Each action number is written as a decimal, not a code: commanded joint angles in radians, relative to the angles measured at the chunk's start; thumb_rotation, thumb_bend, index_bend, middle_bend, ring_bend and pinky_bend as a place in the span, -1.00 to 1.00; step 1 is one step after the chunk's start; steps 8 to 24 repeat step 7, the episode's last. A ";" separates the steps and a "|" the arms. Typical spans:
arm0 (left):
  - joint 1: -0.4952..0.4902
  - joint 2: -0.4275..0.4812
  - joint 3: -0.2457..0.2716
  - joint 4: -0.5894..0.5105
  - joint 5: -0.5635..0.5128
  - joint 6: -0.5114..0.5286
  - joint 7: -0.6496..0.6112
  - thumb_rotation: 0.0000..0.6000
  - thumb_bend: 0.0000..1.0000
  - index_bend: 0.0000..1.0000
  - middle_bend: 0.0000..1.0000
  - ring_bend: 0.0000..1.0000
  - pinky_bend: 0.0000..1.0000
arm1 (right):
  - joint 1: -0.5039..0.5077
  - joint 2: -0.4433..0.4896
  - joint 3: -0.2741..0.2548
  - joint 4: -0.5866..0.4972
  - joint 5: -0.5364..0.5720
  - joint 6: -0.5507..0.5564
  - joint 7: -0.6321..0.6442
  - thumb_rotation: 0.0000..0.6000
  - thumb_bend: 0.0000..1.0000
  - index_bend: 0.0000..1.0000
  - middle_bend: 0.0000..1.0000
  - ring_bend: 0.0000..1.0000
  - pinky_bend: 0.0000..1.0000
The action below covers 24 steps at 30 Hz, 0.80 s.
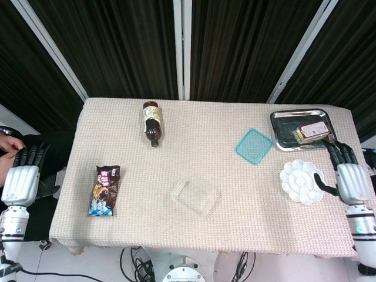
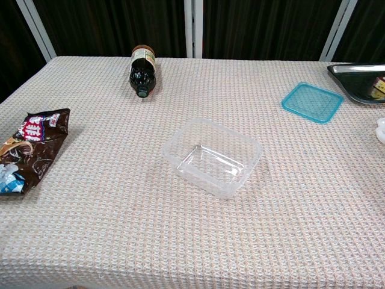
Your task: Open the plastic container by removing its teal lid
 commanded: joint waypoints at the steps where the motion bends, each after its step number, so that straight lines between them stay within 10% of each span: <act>1: 0.072 -0.004 0.028 -0.011 0.072 0.074 -0.007 1.00 -0.90 -0.97 -0.96 -1.00 -0.97 | -0.075 0.052 -0.060 -0.071 -0.037 0.059 0.006 1.00 -0.58 -1.00 -0.93 -1.00 -1.00; 24: 0.145 -0.018 0.043 -0.054 0.125 0.109 0.035 1.00 -0.90 -0.97 -0.96 -1.00 -0.97 | -0.126 0.070 -0.093 -0.093 -0.062 0.094 -0.001 1.00 -0.70 -1.00 -1.00 -1.00 -1.00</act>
